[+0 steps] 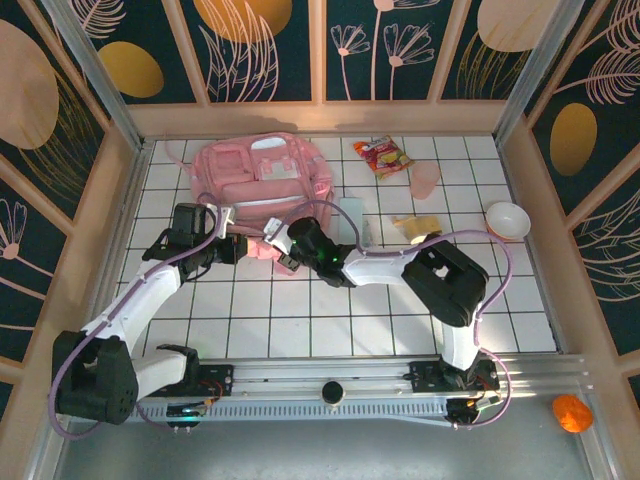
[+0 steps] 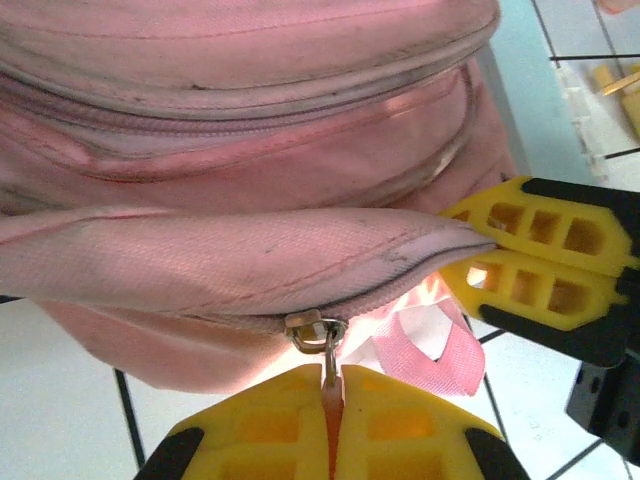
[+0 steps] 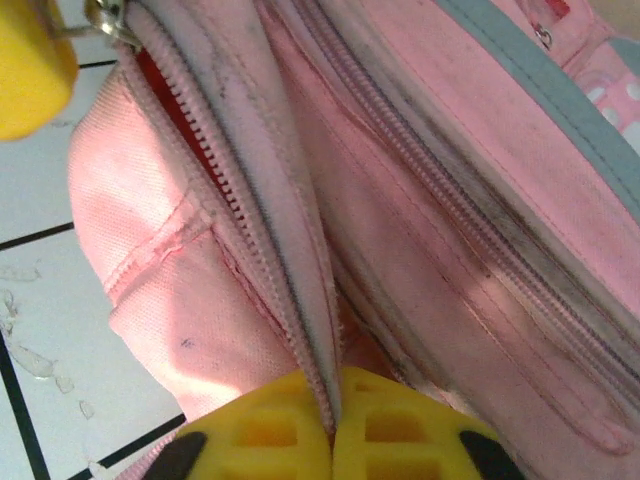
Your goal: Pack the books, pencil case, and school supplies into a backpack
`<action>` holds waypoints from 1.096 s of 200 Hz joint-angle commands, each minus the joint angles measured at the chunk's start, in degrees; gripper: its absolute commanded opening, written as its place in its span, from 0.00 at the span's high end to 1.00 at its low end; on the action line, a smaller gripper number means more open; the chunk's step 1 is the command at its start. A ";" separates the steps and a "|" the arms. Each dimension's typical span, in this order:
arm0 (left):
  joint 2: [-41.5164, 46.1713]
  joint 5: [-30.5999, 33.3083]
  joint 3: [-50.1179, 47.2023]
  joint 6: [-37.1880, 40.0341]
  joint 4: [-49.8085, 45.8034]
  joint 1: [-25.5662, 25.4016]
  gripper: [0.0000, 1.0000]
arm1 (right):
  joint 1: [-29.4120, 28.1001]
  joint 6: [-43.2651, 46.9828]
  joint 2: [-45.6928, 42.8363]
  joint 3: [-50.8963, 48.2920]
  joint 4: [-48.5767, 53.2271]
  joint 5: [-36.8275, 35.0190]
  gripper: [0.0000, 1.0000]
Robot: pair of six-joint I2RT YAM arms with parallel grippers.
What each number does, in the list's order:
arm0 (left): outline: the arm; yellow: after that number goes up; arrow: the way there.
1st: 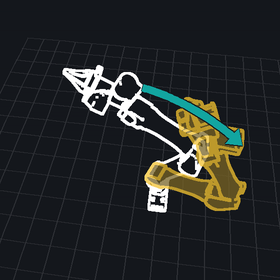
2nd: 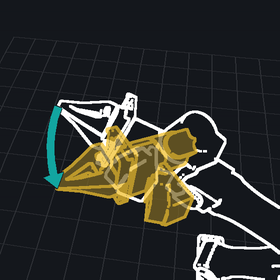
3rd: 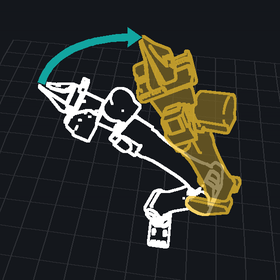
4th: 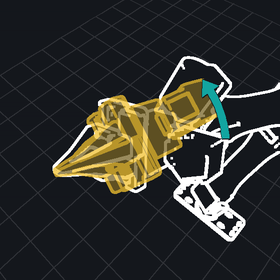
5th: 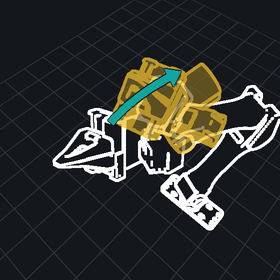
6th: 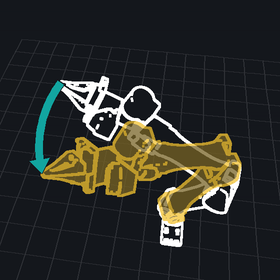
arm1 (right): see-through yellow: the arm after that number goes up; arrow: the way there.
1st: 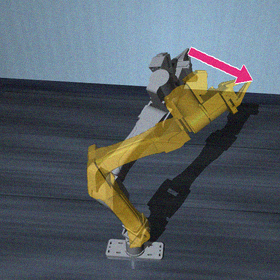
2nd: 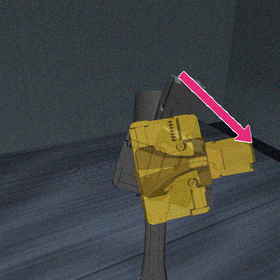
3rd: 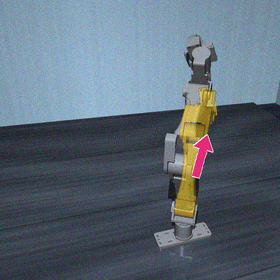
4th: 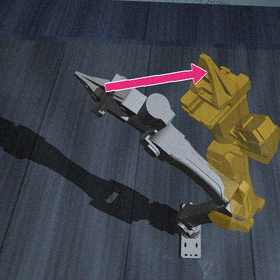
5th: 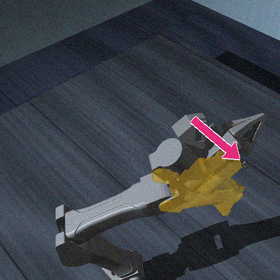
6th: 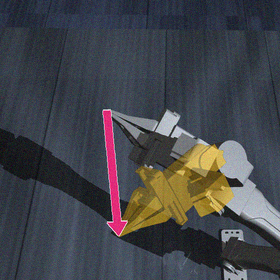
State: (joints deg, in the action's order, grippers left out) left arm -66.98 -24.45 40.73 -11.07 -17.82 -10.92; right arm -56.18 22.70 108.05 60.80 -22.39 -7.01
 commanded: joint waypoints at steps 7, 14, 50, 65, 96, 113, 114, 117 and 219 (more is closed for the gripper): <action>-0.01 -10.04 0.23 -1.46 4.22 -2.05 1.00 | 0.55 2.95 -3.56 -3.17 -8.03 4.11 1.00; -0.39 -10.51 0.46 -1.83 4.73 -2.57 1.00 | 0.55 3.43 -4.24 -3.73 -8.42 5.70 1.00; -2.83 -13.00 2.37 -2.43 7.41 -7.56 0.99 | 0.74 4.26 -5.22 -4.46 -7.46 10.00 1.00; -4.34 -12.83 3.67 -1.29 6.45 -9.08 0.92 | 0.94 4.71 -6.04 -4.54 -6.00 11.48 1.00; -1.60 -5.72 5.77 2.99 3.76 -8.95 0.57 | 2.92 8.24 -10.95 -7.27 0.14 18.73 1.00; 0.84 -2.36 6.72 6.83 2.75 -8.94 0.36 | 4.46 11.52 -14.20 -8.46 5.86 23.33 1.00; 0.95 -2.14 6.81 7.15 2.68 -8.94 0.35 | 4.48 11.72 -14.41 -8.52 6.26 23.65 1.00; 1.33 -1.84 6.95 7.94 2.53 -8.95 0.32 | 4.76 12.37 -14.80 -8.65 7.36 24.49 1.00; 10.57 -4.63 2.26 53.94 -1.45 -8.99 0.22 | 10.90 25.21 -27.27 -12.19 21.82 36.84 1.00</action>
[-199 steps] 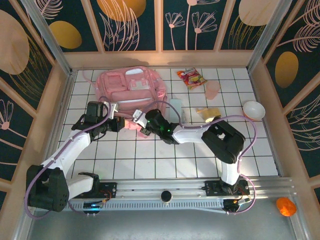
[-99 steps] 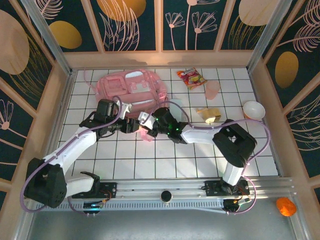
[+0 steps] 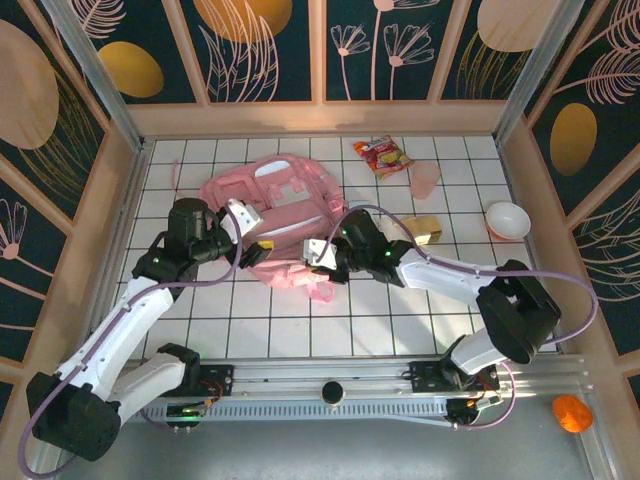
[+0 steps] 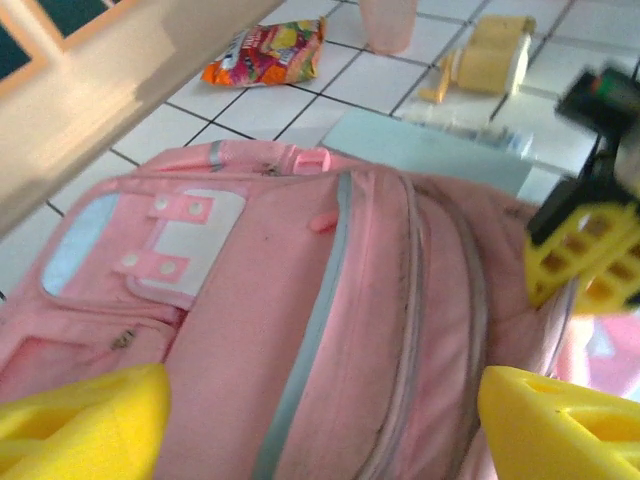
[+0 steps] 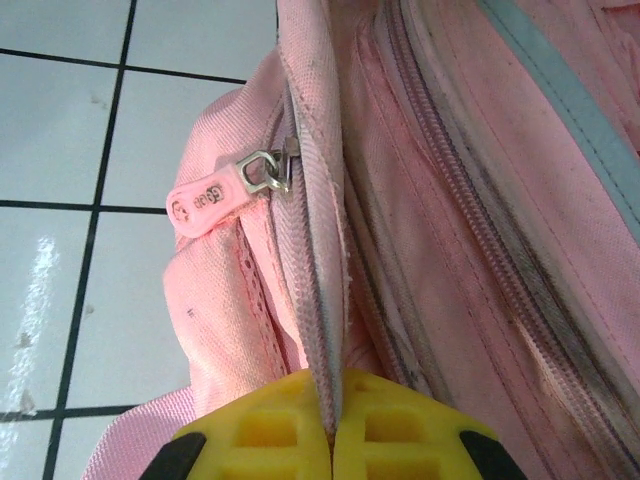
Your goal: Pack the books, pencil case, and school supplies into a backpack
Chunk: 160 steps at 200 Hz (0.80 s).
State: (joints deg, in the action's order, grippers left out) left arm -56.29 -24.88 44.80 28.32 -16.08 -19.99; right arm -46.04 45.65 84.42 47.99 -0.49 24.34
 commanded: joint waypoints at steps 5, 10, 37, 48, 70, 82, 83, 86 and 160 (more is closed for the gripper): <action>-0.29 -5.80 -1.84 15.99 -3.84 0.12 0.23 | 0.87 2.12 -3.86 0.57 -0.15 5.54 1.00; -0.54 -7.18 -1.94 16.79 -4.44 0.12 0.22 | 0.94 1.92 -3.92 0.62 -0.27 5.55 1.00; -2.03 -10.19 -2.58 17.86 -4.92 -0.02 0.22 | 1.30 1.42 -3.92 0.70 -1.01 5.53 1.00; -2.65 -10.06 -3.28 17.92 -4.19 -0.04 0.22 | 1.22 1.25 -3.75 0.92 -1.09 5.78 1.00; -3.17 -9.95 -4.65 18.22 -2.54 -0.36 0.21 | 1.30 0.85 -3.61 1.31 -1.51 5.98 1.00; -3.42 -9.80 -5.36 17.71 -1.32 -0.49 0.21 | 1.47 0.75 -3.59 1.65 -1.51 5.98 1.00; -3.49 -9.77 -5.43 17.64 -1.24 -0.49 0.21 | 1.48 0.76 -3.58 1.66 -1.52 6.03 1.00; -3.60 -9.52 -5.64 17.53 -0.97 -0.60 0.21 | 1.56 0.67 -3.64 1.71 -1.55 6.07 1.00; -5.47 -7.92 -6.12 4.58 7.76 -1.26 1.00 | 2.27 -12.93 -6.22 2.31 -2.95 1.82 0.73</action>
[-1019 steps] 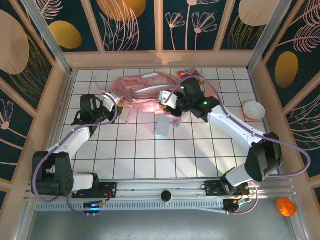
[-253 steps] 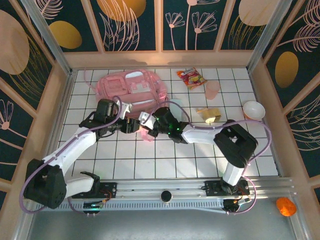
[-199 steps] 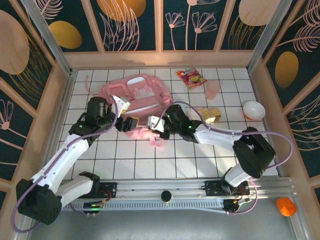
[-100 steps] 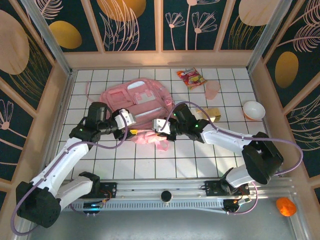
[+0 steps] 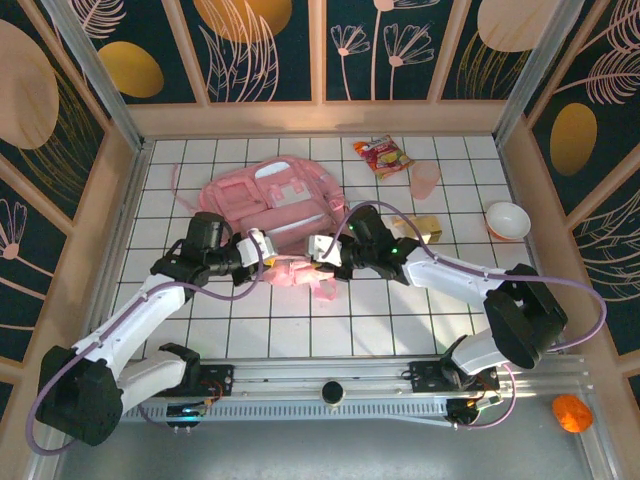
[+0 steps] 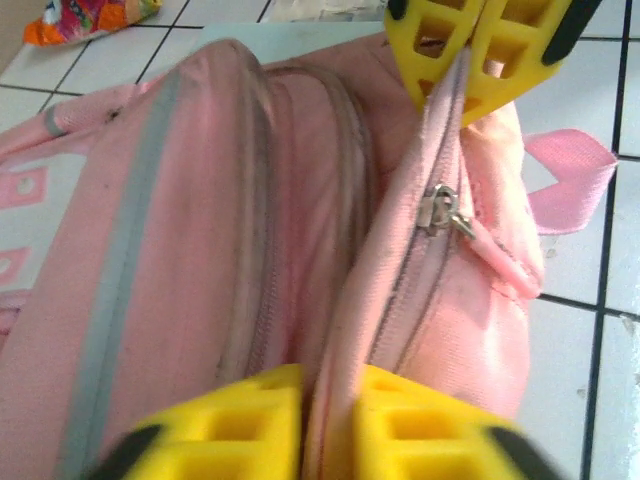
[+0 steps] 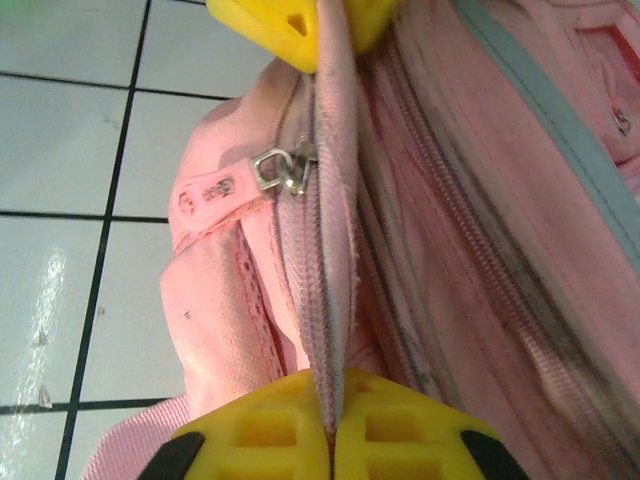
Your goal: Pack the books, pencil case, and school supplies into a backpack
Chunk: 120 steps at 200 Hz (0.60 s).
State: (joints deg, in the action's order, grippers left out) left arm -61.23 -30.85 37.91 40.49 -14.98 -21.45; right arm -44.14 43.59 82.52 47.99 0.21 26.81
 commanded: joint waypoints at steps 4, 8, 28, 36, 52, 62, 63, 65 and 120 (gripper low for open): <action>-0.55 -2.24 0.61 -9.35 7.31 0.14 1.00 | 0.38 -14.80 -4.73 2.67 -3.74 -1.95 0.68; -0.55 -2.64 0.51 -11.38 7.66 0.18 1.00 | 0.37 -18.87 -5.03 3.18 -3.35 -3.28 0.63; -0.56 -5.02 -0.54 -17.34 9.58 0.19 1.00 | -0.95 -37.17 -6.11 6.98 3.69 -11.05 0.50; -0.55 -5.82 -0.85 -18.96 9.94 0.17 1.00 | -2.43 -43.46 -6.64 8.10 6.43 -14.72 0.49; -0.55 -7.09 -0.99 -20.41 9.84 0.18 1.00 | -7.33 -53.16 -7.41 9.80 10.48 -22.31 0.50; -0.72 -7.13 -0.76 -21.01 9.48 0.16 1.00 | -9.98 -60.06 -7.35 10.61 11.48 -24.47 0.50; -0.77 -7.17 -0.70 -21.08 9.42 0.17 1.00 | -10.21 -60.83 -7.32 10.62 11.52 -24.67 0.50; -0.81 -7.13 -0.62 -21.14 9.33 0.16 1.00 | -10.67 -62.47 -7.25 10.76 11.56 -25.15 0.51; -2.23 -7.12 1.53 -24.36 9.00 0.18 1.00 | -19.19 -91.27 -0.35 16.69 18.51 -39.91 0.60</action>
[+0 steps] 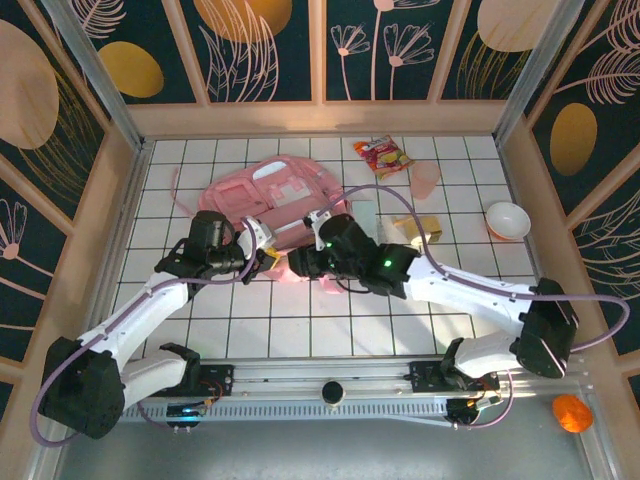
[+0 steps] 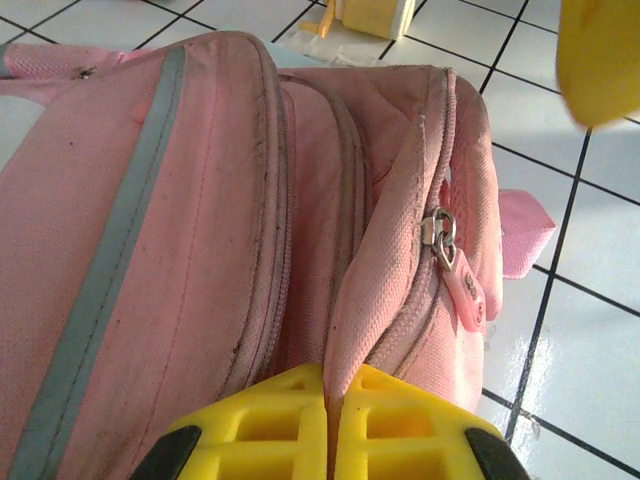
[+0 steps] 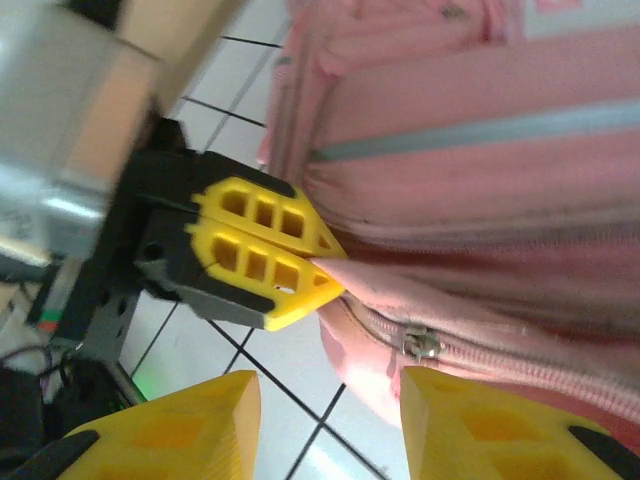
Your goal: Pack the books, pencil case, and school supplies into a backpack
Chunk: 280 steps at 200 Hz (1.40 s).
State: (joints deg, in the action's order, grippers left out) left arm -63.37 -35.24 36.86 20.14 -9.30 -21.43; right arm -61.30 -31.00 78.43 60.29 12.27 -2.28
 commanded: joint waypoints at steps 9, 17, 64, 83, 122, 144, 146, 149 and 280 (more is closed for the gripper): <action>-0.13 -2.90 2.73 -4.47 3.35 0.16 1.00 | -2.45 -18.21 4.92 4.66 6.44 -11.59 0.61; -0.08 -2.82 2.80 -4.72 3.48 0.16 1.00 | -2.82 -18.95 5.79 4.59 5.53 -11.49 0.62; 0.45 -2.80 2.69 -5.33 3.50 0.16 1.00 | -3.21 -20.29 11.63 7.34 6.83 -14.05 0.64; 0.62 -3.16 2.93 -5.44 3.32 0.16 1.00 | -3.21 -20.20 13.54 9.03 9.43 -16.41 0.64; 0.49 -2.49 3.35 -5.12 2.73 0.16 1.00 | -3.14 -20.76 14.94 9.73 13.94 -19.89 0.83; 0.19 -1.64 3.63 -5.00 2.38 0.16 1.00 | -3.13 -21.24 14.58 9.90 16.79 -21.84 0.93; 0.18 -1.52 3.61 -4.95 2.37 0.16 1.00 | -3.13 -21.21 14.47 9.90 17.05 -21.96 0.93; 0.18 -1.45 3.69 -4.95 2.28 0.16 1.00 | -3.13 -21.27 14.40 9.86 17.35 -22.16 0.93; -0.17 0.46 4.71 -4.83 1.04 0.12 1.00 | -5.32 -24.54 22.37 19.67 31.90 -31.05 0.70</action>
State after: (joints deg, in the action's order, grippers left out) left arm -64.29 -33.80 38.50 16.58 -10.76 -21.45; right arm -66.89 -52.84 99.94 78.78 34.13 -26.02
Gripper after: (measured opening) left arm 0.057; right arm 0.313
